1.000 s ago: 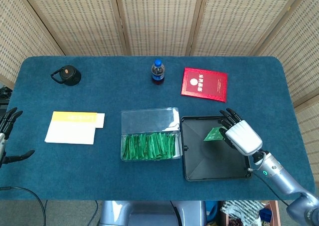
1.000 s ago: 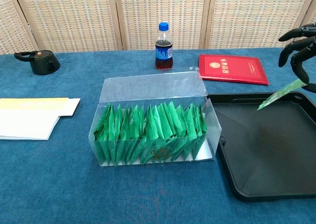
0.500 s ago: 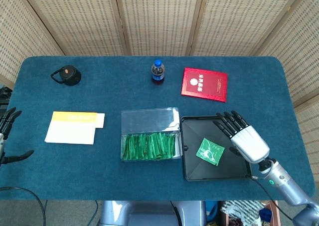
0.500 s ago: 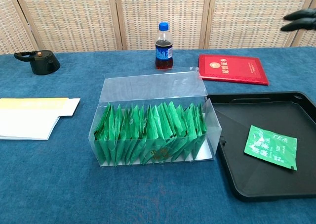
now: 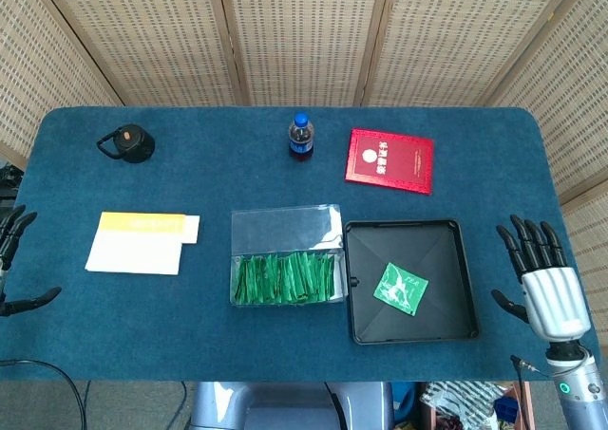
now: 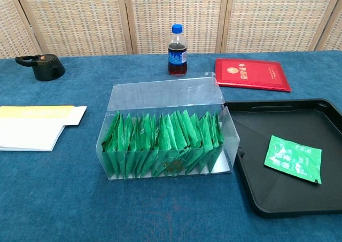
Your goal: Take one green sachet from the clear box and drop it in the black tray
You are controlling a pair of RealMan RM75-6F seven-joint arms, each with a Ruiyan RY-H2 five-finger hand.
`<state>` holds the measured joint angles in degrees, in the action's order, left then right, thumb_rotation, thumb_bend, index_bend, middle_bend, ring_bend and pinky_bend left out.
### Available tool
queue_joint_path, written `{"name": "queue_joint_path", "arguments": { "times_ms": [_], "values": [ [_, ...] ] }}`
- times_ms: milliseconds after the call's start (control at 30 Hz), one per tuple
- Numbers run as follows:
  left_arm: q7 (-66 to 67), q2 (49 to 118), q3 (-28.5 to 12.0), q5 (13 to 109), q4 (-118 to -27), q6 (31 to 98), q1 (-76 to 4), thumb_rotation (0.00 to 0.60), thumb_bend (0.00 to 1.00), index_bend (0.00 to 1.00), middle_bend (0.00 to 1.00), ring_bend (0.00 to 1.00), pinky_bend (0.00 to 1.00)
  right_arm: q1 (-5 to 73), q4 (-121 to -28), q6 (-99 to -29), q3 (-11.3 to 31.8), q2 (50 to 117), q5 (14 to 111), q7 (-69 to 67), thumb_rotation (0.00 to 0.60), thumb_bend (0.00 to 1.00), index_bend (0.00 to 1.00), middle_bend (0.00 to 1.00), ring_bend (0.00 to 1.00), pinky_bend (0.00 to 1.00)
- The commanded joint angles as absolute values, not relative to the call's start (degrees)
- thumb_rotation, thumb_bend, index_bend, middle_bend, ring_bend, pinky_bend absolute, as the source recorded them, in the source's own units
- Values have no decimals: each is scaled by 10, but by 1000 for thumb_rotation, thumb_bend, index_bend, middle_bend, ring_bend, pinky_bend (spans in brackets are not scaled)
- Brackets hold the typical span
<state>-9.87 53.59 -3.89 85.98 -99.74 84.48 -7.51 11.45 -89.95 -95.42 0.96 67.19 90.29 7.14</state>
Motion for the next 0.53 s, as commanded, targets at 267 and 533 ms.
{"name": "queue_joint_path", "arguments": {
  "times_ms": [267, 533],
  "values": [
    [-86, 537, -34, 870, -1006, 854, -69, 600, 122, 0, 0, 0, 0, 93, -888, -963, 19, 677, 904, 50, 600, 0, 0, 0, 0, 0],
    [-92, 534, -32, 876, -1007, 862, -64, 600, 122, 0, 0, 0, 0, 83, -892, -961, 24, 670, 907, 46, 600, 0, 0, 0, 0, 0]
  ]
}}
